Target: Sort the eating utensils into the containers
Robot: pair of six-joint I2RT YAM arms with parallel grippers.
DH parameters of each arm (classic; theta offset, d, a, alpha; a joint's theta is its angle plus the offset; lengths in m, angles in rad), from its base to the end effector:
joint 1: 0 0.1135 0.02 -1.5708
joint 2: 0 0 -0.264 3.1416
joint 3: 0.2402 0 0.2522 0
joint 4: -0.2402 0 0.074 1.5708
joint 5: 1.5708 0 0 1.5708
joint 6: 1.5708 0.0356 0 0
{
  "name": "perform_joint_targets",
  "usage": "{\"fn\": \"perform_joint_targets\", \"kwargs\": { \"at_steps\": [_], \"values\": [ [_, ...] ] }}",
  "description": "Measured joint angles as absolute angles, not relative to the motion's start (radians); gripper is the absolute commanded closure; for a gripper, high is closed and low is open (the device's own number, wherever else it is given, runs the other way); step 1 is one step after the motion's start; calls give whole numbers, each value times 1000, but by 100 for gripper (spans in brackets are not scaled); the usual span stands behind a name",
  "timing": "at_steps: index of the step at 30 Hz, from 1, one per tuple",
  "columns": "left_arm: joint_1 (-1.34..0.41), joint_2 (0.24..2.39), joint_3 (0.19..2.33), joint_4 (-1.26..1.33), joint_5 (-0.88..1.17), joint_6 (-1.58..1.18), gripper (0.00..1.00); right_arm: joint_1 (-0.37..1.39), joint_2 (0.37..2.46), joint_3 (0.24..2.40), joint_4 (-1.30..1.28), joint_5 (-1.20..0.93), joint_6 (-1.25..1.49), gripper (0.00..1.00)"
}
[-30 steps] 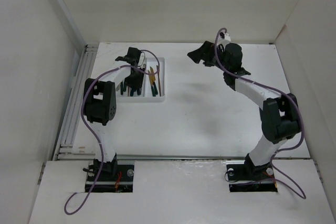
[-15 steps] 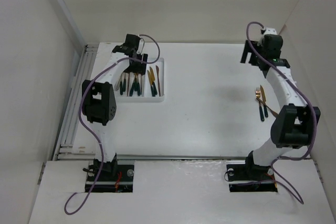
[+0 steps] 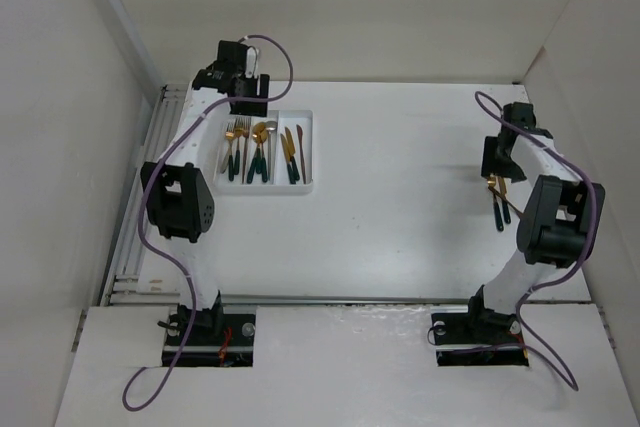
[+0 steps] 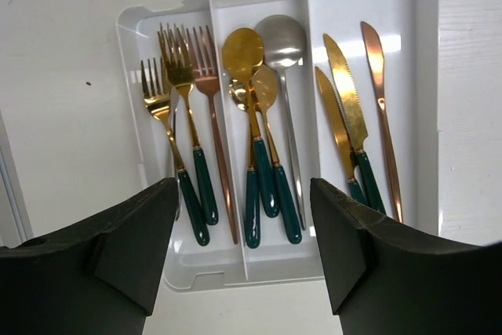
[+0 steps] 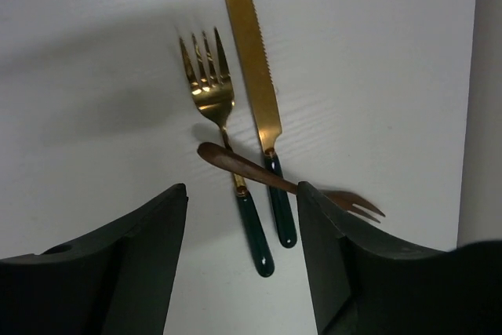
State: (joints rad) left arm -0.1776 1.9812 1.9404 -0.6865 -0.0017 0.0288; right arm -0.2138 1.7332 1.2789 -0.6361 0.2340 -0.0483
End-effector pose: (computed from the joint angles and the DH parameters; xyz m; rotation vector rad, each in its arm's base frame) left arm 0.4473 -0.0802 0.3327 0.2360 2.2871 -0.0747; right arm 0.3494 -0.0843 0.2241 0.2972 2.6533 -0.3964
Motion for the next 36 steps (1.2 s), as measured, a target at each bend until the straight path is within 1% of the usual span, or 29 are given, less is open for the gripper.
{"fn": "perform_joint_targets", "kwargs": {
  "at_steps": [6,9,10,11,15,17,24,25,28,31,35,36],
  "values": [
    [-128,1981,1940,-701,42,29,34,-233,1757,1217,-660,292,-47,34],
    [-119,1981,1940,-702,67,29,34,-261,1765,1214,-662,297,-47,36],
    [-119,1981,1941,-703,76,29,34,-273,1771,1214,-661,300,-47,38],
    [-118,1981,1943,-704,81,29,34,-282,1781,1214,-661,301,-47,42],
    [-116,1981,1951,-709,97,29,33,-303,1830,1214,-657,306,-46,50],
    [-113,1983,1954,-709,101,29,33,-301,1856,1221,-653,311,-49,51],
    [-74,1999,1965,-715,105,29,33,-299,1897,1264,-652,307,-65,66],
    [-67,2002,1966,-716,105,29,33,-300,1904,1272,-653,307,-66,70],
    [-49,2018,1966,-717,105,29,33,-300,1914,1286,-654,296,-70,70],
    [-38,2035,1970,-719,106,29,33,-300,1922,1299,-660,283,-72,75],
    [-38,2050,1974,-724,117,29,33,-294,1933,1327,-675,236,-73,87],
    [-38,2051,1975,-727,122,29,33,-288,1935,1334,-677,220,-73,89]
  ]
}}
